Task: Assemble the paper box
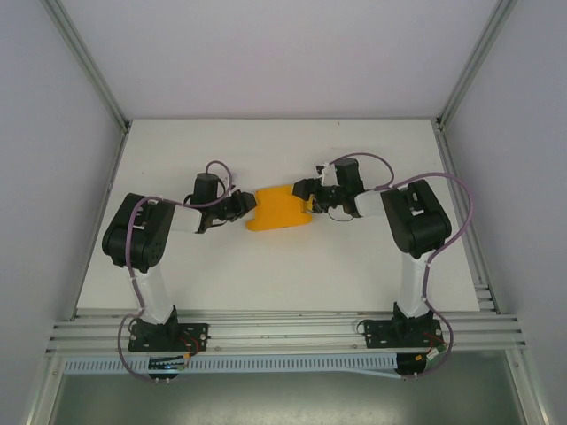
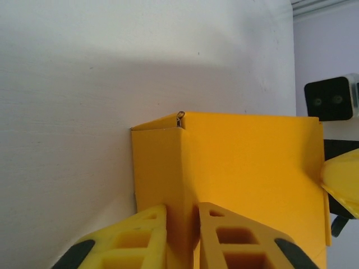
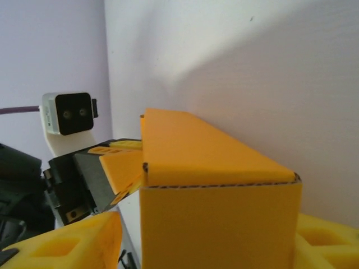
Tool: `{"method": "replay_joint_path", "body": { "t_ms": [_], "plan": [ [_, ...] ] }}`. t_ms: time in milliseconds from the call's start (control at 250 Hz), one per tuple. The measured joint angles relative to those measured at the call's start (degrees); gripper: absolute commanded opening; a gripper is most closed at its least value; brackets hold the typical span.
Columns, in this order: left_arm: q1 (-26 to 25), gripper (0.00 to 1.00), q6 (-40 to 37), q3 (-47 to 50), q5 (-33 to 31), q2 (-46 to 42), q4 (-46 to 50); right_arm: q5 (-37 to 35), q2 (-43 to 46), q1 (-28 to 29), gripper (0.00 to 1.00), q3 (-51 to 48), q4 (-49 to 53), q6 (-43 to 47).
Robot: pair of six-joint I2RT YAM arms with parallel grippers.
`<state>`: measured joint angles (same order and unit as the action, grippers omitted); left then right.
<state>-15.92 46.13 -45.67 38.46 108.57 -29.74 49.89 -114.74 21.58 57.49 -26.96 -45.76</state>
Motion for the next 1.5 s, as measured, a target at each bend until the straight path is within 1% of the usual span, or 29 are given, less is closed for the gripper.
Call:
{"method": "replay_joint_path", "body": {
  "t_ms": [24,40,68,80,96,108,128,136,144,260,348,376,444,460,544,596,628,739,851,931,1011,1099,1231,1359,1431,1503],
  "plan": [
    [-0.02,0.25,-0.90,-0.55,-0.13,-0.13,0.94,0.44,0.00,0.00,0.41,0.02,-0.63,-0.35],
    [-0.04,0.29,-1.33,-0.94,-0.28,-0.22,1.60,0.63,0.00,0.00,0.40,0.04,-0.70,-0.61],
    [-0.13,0.38,-2.32,-1.77,-0.83,-0.57,3.30,0.76,0.00,0.00,0.40,0.13,-1.14,-1.27],
    [-0.15,0.44,-3.48,-2.14,-1.20,-0.81,4.13,0.92,0.02,-0.02,0.39,0.24,-1.22,-0.98],
    [-0.26,0.55,-3.85,-2.67,-1.60,-1.09,5.25,0.98,0.02,-0.07,0.39,0.31,-1.40,-1.42],
    [-0.31,0.66,-4.44,-3.08,-2.03,-1.36,6.23,1.11,0.02,-0.07,0.39,0.39,-1.40,-1.31],
    [-0.52,0.93,-5.81,-3.96,-2.80,-1.88,7.89,1.29,0.02,-0.11,0.39,0.50,-1.38,-1.51],
    [-0.59,0.97,-6.29,-4.26,-3.13,-2.10,8.48,1.29,0.02,-0.11,0.38,0.52,-1.38,-1.44],
    [-0.66,0.98,-7.08,-4.66,-3.41,-2.40,9.20,1.31,0.02,-0.11,0.38,0.55,-1.38,-1.44],
    [-1.79,0.98,-13.77,-10.08,-7.30,-6.64,17.07,1.95,0.37,-0.42,0.38,0.63,-1.05,-1.57],
    [-2.97,0.98,-20.24,-12.96,-9.86,-11.06,20.06,2.14,1.68,-1.36,0.37,0.52,-0.35,-2.29],
    [-3.69,0.98,-22.71,-13.38,-11.19,-12.61,20.70,2.14,2.36,-1.77,0.40,0.46,0.04,-2.82],
    [-7.48,0.98,-30.23,-14.91,-16.50,-15.98,22.69,2.25,4.28,-3.23,0.41,0.44,1.51,-3.74],
    [-9.09,0.98,-33.03,-15.54,-18.21,-16.59,23.26,2.32,4.83,-3.74,0.41,0.46,2.05,-3.87],
    [-15.74,0.99,-42.32,-18.27,-22.53,-17.57,25.16,2.60,6.71,-6.03,0.39,0.61,5.55,-4.42],
    [-19.61,0.98,-48.46,-19.80,-24.04,-17.44,26.84,2.71,7.56,-7.74,0.37,1.11,9.55,-4.83],
    [-21.62,0.99,-51.89,-20.37,-24.90,-17.33,27.96,2.75,7.80,-8.63,0.34,1.73,12.44,-5.07],
    [-27.23,0.99,-63.89,-21.51,-30.16,-16.24,31.28,3.50,7.91,-11.76,0.29,4.42,24.11,-5.29],
    [-31.69,0.99,-74.62,-22.40,-35.95,-13.53,32.46,4.28,9.29,-14.08,0.25,4.59,33.42,-5.64],
    [-33.31,0.98,-80.26,-22.51,-38.77,-11.65,32.39,4.31,11.32,-14.95,0.22,4.61,39.54,-5.42],
    [-33.51,0.99,-83.93,-22.60,-40.74,-9.90,32.39,4.24,14.19,-15.65,0.22,4.79,45.18,-5.18],
    [-33.31,0.98,-86.14,-22.60,-40.94,-8.90,32.57,4.63,17.18,-16.41,0.21,4.87,48.52,-6.05],
    [-33.20,0.98,-88.32,-22.08,-42.14,-8.85,29.55,7.06,19.78,-16.90,0.21,4.61,49.20,-9.35],
    [-33.20,0.98,-89.42,-21.14,-43.85,-8.85,26.14,7.28,20.74,-17.18,0.22,3.82,48.85,-12.20],
    [-33.20,0.95,-90.09,-20.72,-44.83,-8.85,24.50,7.63,20.74,-17.40,0.24,3.61,48.85,-13.05],
    [-33.20,0.85,-91.01,-20.13,-45.24,-8.92,22.82,7.87,20.74,-17.62,0.24,3.52,48.83,-13.51]
  ]
}}
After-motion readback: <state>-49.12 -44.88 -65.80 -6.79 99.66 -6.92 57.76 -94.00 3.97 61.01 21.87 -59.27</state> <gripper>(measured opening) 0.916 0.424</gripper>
